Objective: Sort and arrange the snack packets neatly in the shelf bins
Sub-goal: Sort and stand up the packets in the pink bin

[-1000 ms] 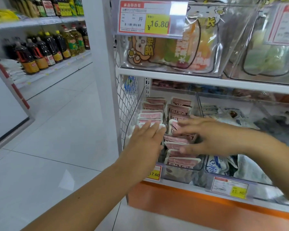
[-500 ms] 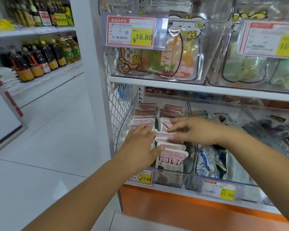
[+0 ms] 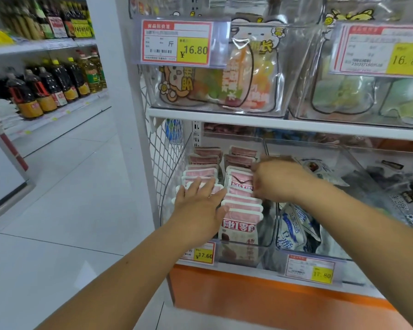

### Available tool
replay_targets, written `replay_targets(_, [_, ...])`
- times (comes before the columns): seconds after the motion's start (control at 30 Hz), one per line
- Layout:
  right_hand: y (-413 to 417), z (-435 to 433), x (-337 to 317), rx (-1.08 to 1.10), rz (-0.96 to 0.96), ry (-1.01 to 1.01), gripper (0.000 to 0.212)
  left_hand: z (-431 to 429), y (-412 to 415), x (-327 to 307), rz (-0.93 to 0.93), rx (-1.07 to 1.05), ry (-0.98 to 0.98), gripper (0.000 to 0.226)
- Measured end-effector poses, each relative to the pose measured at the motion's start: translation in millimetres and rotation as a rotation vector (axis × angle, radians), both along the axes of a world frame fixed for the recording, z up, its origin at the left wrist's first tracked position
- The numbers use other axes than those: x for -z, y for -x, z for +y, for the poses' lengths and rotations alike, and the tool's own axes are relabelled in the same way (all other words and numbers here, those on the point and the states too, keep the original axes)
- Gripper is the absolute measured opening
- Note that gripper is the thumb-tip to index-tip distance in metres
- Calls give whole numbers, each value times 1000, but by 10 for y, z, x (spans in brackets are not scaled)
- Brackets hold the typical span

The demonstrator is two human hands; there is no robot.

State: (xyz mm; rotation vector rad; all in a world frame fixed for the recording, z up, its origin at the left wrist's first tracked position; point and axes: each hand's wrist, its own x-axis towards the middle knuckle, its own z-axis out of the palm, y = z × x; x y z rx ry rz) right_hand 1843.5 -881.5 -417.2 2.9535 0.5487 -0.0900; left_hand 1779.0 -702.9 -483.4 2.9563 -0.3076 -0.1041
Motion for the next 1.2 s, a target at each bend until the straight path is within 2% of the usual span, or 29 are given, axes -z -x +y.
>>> replay_targets(0.1, [134, -35, -29, -20, -21, -176, 20, -22, -47, 29, 5, -7, 4, 53])
replay_targets(0.13, [192, -42, -5, -44, -18, -168, 28, -10, -50, 29, -13, -1, 6, 54])
replay_targets(0.23, [285, -20, 73, -124, 113, 58, 49, 4, -35, -6, -73, 9, 37, 61])
replay_targets(0.33, [219, 25, 30, -118, 218, 157, 48, -47, -60, -88, -85, 40, 146, 61])
replay_targets(0.43, [253, -52, 29, -138, 168, -35, 46, -100, -145, -161, -106, 32, 303, 56])
replay_targets(0.5, [369, -175, 79, -150, 112, -147, 52, -128, -280, -161, -124, 24, 349, 54])
replay_targets(0.63, [551, -295, 121, -136, 160, -167, 84, -151, -580, -136, -91, 48, 328, 47])
replay_targets(0.77, [527, -260, 70, -149, 187, -207, 90, -92, -774, -248, -96, 83, 405, 37])
replay_targets(0.93, [483, -196, 141, -180, 175, -139, 78, -45, -1037, -323, -133, 43, 466, 21])
replay_targets(1.0, [463, -187, 131, -159, 191, -163, 86, -96, -1117, -348, -106, 27, 481, 16])
replay_targets(1.07, [395, -169, 97, -141, 205, -150, 103, -100, -1165, -365, -68, 46, 472, 14])
replay_targets(1.13, [282, -118, 63, -149, 222, -47, 117, -67, -1173, -369, -37, 83, 442, 21])
replay_targets(1.2, [187, -58, 19, -184, 259, 78, 120, -30, -1177, -353, -16, 123, 391, 25])
